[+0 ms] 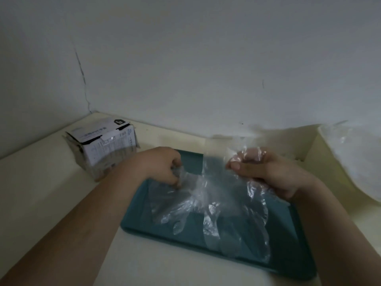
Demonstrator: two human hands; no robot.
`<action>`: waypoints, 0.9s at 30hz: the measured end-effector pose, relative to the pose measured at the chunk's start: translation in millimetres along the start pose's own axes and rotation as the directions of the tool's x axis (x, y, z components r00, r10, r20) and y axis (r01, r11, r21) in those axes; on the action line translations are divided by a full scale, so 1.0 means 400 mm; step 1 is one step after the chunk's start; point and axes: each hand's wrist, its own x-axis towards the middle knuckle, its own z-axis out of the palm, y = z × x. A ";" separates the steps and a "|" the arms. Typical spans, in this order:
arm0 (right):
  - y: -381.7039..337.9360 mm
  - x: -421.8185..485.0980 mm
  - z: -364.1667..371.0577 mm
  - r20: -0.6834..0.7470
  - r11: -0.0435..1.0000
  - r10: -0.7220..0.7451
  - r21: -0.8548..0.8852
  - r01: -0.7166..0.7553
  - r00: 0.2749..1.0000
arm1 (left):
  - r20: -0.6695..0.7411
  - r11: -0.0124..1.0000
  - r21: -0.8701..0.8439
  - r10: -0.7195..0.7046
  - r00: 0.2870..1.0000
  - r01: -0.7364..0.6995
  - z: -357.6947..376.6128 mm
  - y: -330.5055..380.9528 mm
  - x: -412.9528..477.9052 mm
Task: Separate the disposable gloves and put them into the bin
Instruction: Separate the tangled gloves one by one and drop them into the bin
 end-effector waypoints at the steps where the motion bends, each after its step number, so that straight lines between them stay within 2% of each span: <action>1: 0.002 0.003 0.010 0.025 0.999 -0.018 -0.026 0.018 1.000 | -0.006 1.000 -0.030 0.001 1.000 -0.001 0.011 0.003 0.009; 5: 0.009 0.006 0.026 0.085 0.998 -0.040 -0.040 0.043 0.996 | -0.007 0.995 -0.089 0.045 0.999 -0.045 0.024 0.002 0.026; 8: -0.010 -0.007 0.006 0.227 0.998 -0.068 0.014 0.067 0.971 | -0.155 0.959 -0.255 0.089 0.984 -0.127 0.011 -0.001 0.020; 10: -0.023 -0.018 -0.002 0.369 0.996 -0.084 0.018 0.083 0.925 | -0.331 0.876 -0.425 0.086 0.940 -0.229 -0.005 0.012 0.012; 12: -0.051 -0.026 0.001 0.440 0.995 -0.090 -0.009 0.104 0.894 | -0.452 0.710 -0.622 0.019 0.892 -0.331 -0.024 0.030 0.000; 14: -0.069 -0.029 0.009 0.403 0.985 -0.110 -0.075 0.153 0.909 | -0.474 0.567 -0.729 -0.014 0.880 -0.384 -0.037 0.046 -0.014; 16: -0.084 -0.031 0.022 0.300 0.958 -0.107 -0.223 0.179 0.948 | -0.479 0.532 -0.746 -0.012 0.878 -0.400 -0.042 0.062 -0.025; 19: -0.079 -0.020 0.030 0.122 0.837 -0.179 -0.502 0.216 0.976 | -0.480 0.498 -0.764 -0.013 0.877 -0.411 -0.042 0.074 -0.031; 21: -0.078 -0.017 0.039 0.015 0.814 -0.231 -0.545 0.202 0.973 | -0.460 0.497 -0.772 -0.008 0.888 -0.395 -0.040 0.079 -0.031; 24: -0.072 -0.008 0.051 -0.017 0.720 -0.308 -0.658 0.222 0.951 | -0.439 0.497 -0.777 0.014 0.899 -0.387 -0.040 0.089 -0.037; 27: -0.060 0.002 0.067 -0.021 0.766 -0.365 -0.575 0.287 0.931 | -0.438 0.501 -0.772 0.028 0.899 -0.391 -0.039 0.103 -0.041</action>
